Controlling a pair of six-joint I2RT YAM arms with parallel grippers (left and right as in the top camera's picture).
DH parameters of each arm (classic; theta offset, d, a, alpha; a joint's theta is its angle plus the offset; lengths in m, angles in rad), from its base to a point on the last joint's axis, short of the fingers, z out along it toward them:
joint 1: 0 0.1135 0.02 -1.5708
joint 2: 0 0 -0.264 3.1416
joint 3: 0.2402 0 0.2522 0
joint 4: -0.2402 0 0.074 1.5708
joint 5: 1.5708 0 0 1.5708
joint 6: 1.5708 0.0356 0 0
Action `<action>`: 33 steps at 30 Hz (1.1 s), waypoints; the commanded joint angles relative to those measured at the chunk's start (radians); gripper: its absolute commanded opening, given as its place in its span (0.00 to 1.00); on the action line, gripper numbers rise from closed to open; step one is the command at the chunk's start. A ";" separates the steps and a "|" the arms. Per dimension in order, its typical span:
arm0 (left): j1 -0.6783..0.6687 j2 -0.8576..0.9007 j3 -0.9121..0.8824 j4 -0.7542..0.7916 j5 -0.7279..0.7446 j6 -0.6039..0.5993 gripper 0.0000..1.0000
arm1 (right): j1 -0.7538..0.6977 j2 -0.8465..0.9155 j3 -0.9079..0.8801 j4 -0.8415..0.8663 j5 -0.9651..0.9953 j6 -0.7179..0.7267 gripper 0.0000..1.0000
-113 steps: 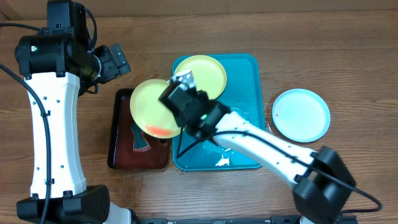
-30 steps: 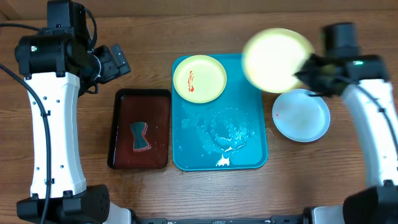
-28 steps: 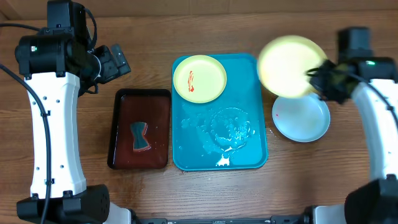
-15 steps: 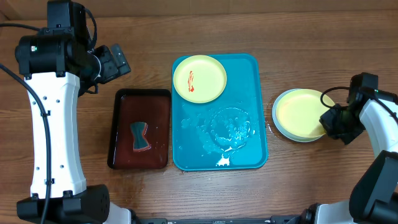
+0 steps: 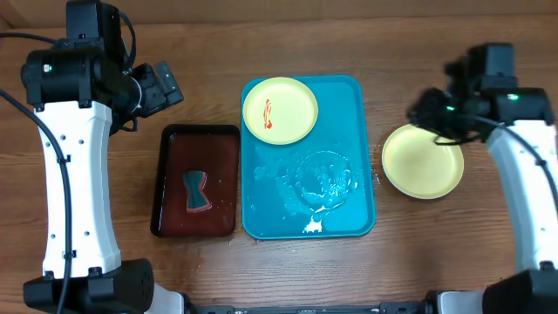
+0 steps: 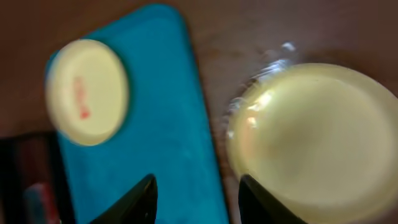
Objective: Clean dirty plates on tray and stack at the side
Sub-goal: 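Move the right gripper to the remaining yellow plate and grip its rim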
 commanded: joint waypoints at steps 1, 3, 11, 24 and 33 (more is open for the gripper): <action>0.003 -0.020 0.019 0.002 0.000 0.011 1.00 | 0.147 0.006 0.012 0.109 -0.055 -0.050 0.44; 0.003 -0.020 0.019 0.002 0.000 0.011 1.00 | 0.222 0.030 0.011 0.184 0.017 -0.050 0.45; 0.003 -0.020 0.019 0.002 0.000 0.011 1.00 | 0.413 0.272 0.010 0.435 0.299 -0.052 0.51; 0.003 -0.020 0.019 0.002 0.000 0.011 1.00 | 0.412 0.619 0.010 0.676 0.330 -0.084 0.27; 0.003 -0.020 0.019 0.002 0.000 0.011 1.00 | 0.411 0.483 0.037 0.504 0.330 -0.023 0.04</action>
